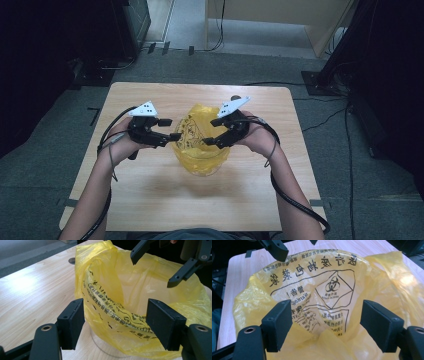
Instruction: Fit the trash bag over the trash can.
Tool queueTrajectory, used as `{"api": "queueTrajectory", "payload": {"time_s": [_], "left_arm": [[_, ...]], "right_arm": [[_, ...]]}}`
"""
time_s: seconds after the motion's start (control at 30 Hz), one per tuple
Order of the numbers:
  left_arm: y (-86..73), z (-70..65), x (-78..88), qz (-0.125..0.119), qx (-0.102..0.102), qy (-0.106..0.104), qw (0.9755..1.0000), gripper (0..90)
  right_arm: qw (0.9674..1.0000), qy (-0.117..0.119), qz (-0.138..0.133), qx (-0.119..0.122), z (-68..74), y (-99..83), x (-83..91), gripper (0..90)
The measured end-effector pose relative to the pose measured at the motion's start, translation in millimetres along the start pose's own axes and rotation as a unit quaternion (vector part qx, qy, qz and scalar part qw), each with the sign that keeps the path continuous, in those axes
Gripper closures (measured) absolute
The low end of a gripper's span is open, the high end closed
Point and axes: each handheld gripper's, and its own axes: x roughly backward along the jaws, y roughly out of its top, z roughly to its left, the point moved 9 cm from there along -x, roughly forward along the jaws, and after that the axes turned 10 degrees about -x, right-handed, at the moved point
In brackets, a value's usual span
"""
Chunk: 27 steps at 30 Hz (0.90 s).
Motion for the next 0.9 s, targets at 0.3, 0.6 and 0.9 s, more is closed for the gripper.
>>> {"api": "queueTrajectory", "payload": {"time_s": [0.3,0.6,0.9], "left_arm": [[-1.1,0.5,5.5,-0.001,-0.006,0.0,1.0,30.0],[-4.4,3.7,9.3,-0.002,-0.008,0.002,1.0,30.0],[-13.6,9.0,10.7,0.0,-0.009,0.0,1.0,30.0]], "right_arm": [[0.9996,-0.015,-0.02,-0.012,-7.0,-6.4,21.6,25.6],[0.9987,-0.021,-0.038,-0.025,-12.7,-17.7,36.2,25.5],[0.9972,-0.039,-0.053,-0.036,-25.0,-26.2,51.2,25.7]]}}
